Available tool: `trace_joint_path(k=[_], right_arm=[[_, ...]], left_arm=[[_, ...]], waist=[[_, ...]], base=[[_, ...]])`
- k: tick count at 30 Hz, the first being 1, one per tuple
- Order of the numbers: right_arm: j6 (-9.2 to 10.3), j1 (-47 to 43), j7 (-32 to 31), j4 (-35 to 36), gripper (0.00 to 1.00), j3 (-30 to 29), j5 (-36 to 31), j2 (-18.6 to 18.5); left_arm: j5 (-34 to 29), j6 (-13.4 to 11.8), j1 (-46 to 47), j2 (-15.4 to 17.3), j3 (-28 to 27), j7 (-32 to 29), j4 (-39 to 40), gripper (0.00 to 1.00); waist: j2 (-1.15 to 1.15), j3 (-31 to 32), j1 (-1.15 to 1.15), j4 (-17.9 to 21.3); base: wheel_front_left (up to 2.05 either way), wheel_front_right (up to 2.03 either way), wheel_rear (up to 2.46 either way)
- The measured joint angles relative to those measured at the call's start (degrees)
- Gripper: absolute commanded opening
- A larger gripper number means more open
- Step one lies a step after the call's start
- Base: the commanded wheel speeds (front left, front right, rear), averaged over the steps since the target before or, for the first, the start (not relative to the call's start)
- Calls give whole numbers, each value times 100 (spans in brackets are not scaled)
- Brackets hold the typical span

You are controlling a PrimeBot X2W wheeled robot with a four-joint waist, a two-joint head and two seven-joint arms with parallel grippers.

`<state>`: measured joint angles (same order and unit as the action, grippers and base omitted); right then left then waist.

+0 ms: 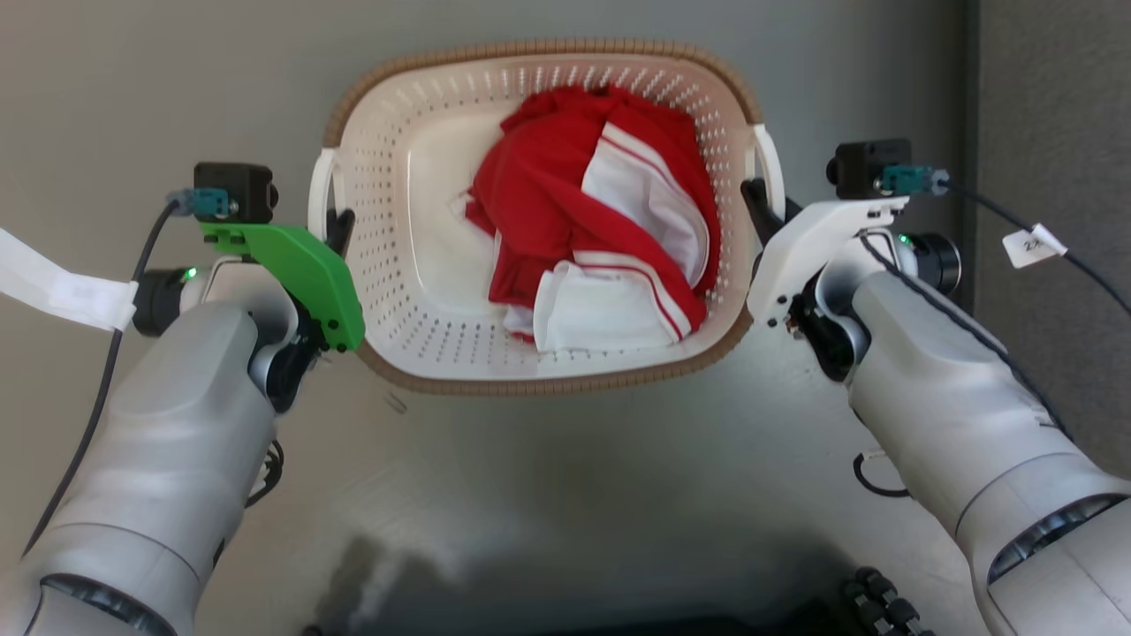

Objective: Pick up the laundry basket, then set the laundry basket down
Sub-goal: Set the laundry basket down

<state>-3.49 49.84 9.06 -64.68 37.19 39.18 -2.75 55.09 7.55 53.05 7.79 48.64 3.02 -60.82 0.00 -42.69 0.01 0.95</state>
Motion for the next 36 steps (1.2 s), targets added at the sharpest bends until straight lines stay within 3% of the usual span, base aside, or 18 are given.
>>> trace_joint_path(k=[14, 36], right_arm=[[1, 175, 300, -119, 0, -79, -40, -13], [-96, 204, 428, -326, 0, -60, -40, 16]], left_arm=[[-291, 1, 208, -130, 138, 593, -214, 0], [-285, 1, 229, -267, 243, 711, -467, 0]], waist=[[0, -784, 0, -19], [0, -887, -1, -46]], base=[[0, 0, 0], [0, 0, 0]])
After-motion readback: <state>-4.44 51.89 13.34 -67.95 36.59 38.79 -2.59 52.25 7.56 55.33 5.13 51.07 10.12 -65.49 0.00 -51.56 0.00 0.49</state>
